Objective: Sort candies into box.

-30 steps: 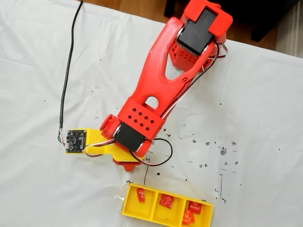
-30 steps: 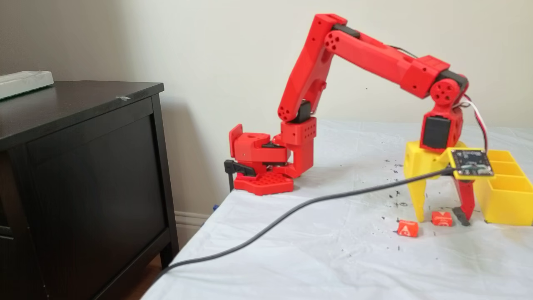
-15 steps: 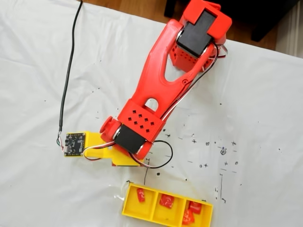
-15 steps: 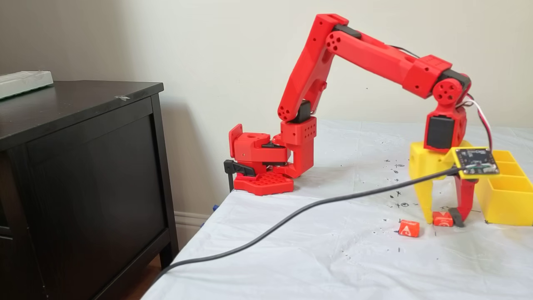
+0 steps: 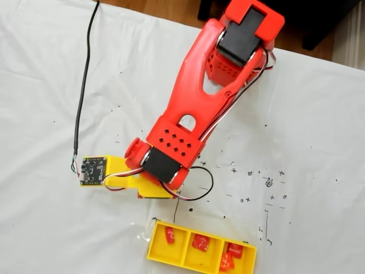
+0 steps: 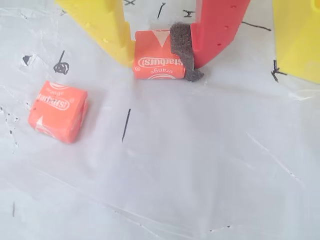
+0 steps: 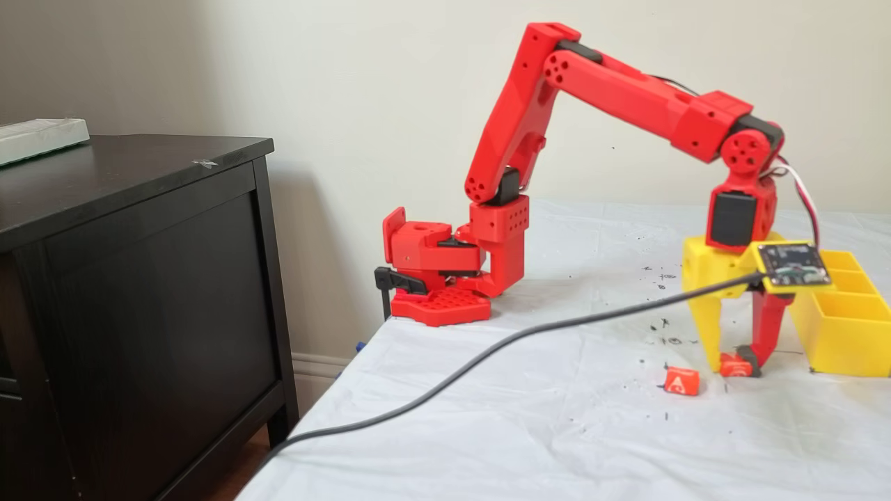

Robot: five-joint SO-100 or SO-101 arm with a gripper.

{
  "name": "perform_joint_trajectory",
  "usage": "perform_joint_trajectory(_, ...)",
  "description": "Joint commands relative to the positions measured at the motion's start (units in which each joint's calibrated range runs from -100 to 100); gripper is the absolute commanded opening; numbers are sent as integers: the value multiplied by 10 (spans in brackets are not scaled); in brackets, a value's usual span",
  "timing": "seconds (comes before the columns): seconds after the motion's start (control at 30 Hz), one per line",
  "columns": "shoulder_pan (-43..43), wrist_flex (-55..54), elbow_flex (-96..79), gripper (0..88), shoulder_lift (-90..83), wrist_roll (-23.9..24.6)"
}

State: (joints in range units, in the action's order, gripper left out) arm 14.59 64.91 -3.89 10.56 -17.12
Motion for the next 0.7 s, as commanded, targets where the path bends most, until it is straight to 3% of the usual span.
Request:
perform_joint_trajectory(0.0,-27,29,19,2,-136,11)
perform_joint_trajectory(0.27,-79,38,-3,2,-246,39)
perform_joint_trajectory(0.67,-153,-74,-33,2,-301,107)
